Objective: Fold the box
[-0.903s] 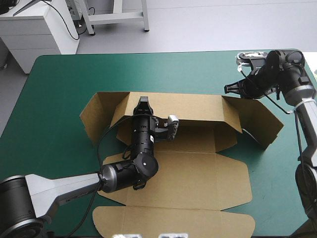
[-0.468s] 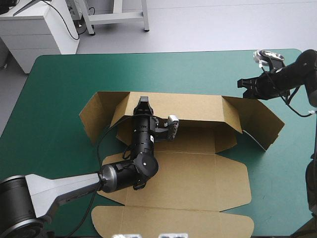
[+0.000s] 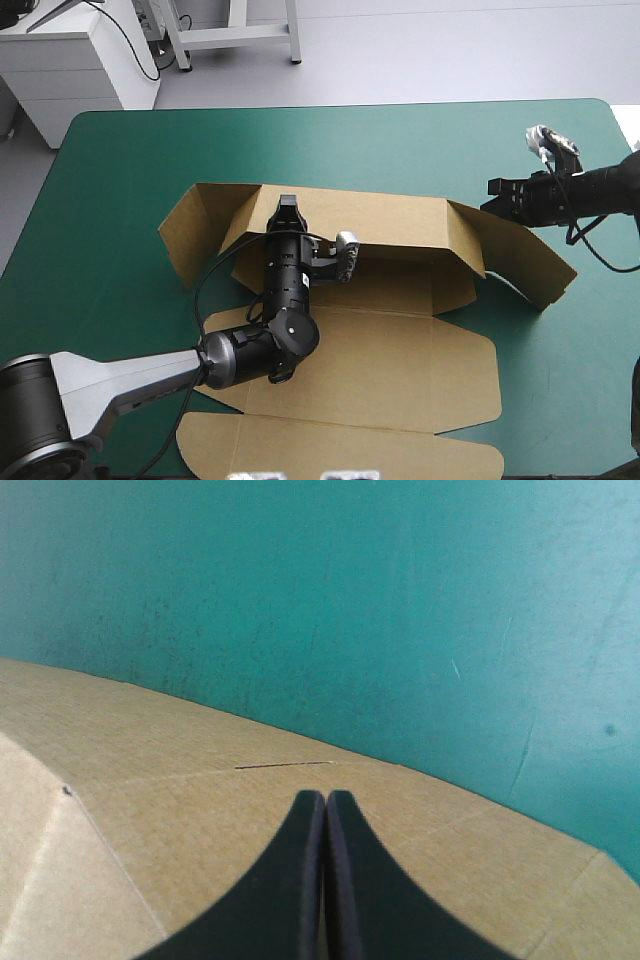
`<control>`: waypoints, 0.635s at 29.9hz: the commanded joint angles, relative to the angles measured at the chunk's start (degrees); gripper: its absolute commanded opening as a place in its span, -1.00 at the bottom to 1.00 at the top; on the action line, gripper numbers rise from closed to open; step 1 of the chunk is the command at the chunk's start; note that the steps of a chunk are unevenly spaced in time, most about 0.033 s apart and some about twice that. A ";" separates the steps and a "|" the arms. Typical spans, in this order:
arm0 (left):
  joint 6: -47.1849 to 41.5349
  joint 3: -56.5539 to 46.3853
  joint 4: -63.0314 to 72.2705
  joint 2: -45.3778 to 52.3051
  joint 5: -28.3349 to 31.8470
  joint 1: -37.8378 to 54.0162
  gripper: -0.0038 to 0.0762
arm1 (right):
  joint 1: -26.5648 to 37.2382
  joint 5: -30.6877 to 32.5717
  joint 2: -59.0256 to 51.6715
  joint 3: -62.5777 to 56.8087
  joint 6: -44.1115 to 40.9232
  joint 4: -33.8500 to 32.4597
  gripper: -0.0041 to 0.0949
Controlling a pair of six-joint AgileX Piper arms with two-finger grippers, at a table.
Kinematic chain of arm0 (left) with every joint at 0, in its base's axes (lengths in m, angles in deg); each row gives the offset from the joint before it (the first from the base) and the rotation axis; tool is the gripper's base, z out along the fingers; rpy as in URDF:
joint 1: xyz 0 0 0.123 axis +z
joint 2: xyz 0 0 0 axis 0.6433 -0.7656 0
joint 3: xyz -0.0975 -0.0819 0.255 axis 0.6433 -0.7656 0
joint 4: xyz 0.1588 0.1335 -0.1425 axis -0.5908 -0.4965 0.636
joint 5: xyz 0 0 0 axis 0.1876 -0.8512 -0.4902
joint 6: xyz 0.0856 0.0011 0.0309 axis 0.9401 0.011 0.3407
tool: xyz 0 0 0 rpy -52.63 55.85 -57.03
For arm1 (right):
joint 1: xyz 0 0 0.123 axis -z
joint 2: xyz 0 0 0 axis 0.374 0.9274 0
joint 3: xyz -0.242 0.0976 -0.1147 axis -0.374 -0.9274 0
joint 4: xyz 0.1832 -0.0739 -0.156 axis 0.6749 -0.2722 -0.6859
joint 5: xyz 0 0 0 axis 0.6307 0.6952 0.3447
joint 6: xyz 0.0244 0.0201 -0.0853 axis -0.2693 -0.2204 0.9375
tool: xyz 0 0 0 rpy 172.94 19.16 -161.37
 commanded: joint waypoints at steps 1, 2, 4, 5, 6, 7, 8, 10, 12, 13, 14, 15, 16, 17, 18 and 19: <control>0.21 0.65 1.26 2.03 -1.72 -0.14 -0.92 | 0.12 2.95 -2.96 -1.89 1.63 1.13 -0.96; 0.21 0.76 1.26 2.03 -1.73 -0.14 -0.92 | 0.34 2.95 -3.21 -2.27 2.03 1.25 -0.96; 0.21 0.88 0.62 2.03 -1.86 -0.14 -0.92 | 0.84 3.06 -3.34 -2.46 2.32 1.42 -0.96; 0.21 0.88 0.35 2.03 -1.96 -0.03 -0.92 | 1.27 3.06 -3.34 -2.46 2.32 1.42 -0.96; 0.21 1.01 0.35 2.03 -1.96 -0.03 -0.92 | 1.76 3.06 -3.34 -2.46 2.32 1.52 -0.96; 0.21 1.14 0.62 2.03 -1.96 -0.03 -0.92 | 2.37 3.06 -3.34 -2.46 2.21 1.76 -0.96; 0.21 1.54 0.85 2.03 -1.96 0.10 -0.92 | 2.96 3.06 -3.34 -2.46 2.21 1.85 -0.96; 0.21 2.48 1.07 2.03 -1.96 0.19 -0.92 | 4.32 2.92 -3.34 -2.46 2.21 1.90 -0.96; 0.21 3.69 1.07 2.03 -1.75 0.31 -0.92 | 5.36 2.92 -3.24 -2.46 2.07 1.93 -0.96; 0.21 4.36 1.22 2.03 -1.58 0.43 -0.92 | 5.83 3.05 -3.24 -2.46 2.07 1.93 -0.96; 0.21 4.97 1.33 2.03 -1.33 0.52 -0.92 | 5.95 3.05 -3.24 -2.46 2.07 1.66 -0.96; 0.21 5.44 1.33 2.03 -1.33 0.52 -0.92 | 5.95 3.05 -3.24 -2.46 2.07 1.54 -0.96; 0.21 5.87 1.33 2.03 -1.33 0.57 -0.92 | 5.95 3.18 -3.24 -2.46 2.07 1.19 -0.96; 0.21 6.56 1.33 2.03 -1.06 0.57 -0.92 | 5.95 3.67 -3.24 -2.55 1.77 1.04 -0.96; 0.21 6.91 1.45 2.03 -0.89 0.57 -0.92 | 5.95 4.13 -3.24 -2.55 1.77 1.04 -0.96; 0.21 7.21 1.45 2.03 -0.58 0.57 -0.92 | 5.95 4.70 -3.24 -2.55 1.77 1.04 -0.96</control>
